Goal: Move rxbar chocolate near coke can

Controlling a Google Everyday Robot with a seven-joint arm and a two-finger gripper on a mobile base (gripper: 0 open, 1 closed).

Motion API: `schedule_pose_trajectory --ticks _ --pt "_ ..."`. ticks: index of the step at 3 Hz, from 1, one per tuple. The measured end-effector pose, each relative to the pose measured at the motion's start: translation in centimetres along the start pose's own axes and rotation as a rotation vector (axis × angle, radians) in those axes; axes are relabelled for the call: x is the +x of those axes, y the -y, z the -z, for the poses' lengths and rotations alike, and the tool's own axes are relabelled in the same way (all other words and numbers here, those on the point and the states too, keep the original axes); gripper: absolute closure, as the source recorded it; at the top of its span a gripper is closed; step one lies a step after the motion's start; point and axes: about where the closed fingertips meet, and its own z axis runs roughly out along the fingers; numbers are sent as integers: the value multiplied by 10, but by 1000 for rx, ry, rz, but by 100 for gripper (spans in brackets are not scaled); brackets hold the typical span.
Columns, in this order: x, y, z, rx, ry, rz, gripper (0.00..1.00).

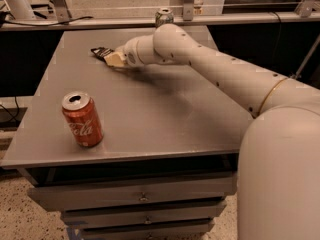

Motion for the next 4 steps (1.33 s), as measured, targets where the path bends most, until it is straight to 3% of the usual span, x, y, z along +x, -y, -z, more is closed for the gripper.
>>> schedule_pose_trajectory --ticks 1,2,3,4 --pt "-21 2 22 1 46 19 100" --pt "-45 2 50 -14 94 43 100" --pt "-42 -14 78 -77 105 74 100" --pt "-18 -33 116 -138 61 146 100"
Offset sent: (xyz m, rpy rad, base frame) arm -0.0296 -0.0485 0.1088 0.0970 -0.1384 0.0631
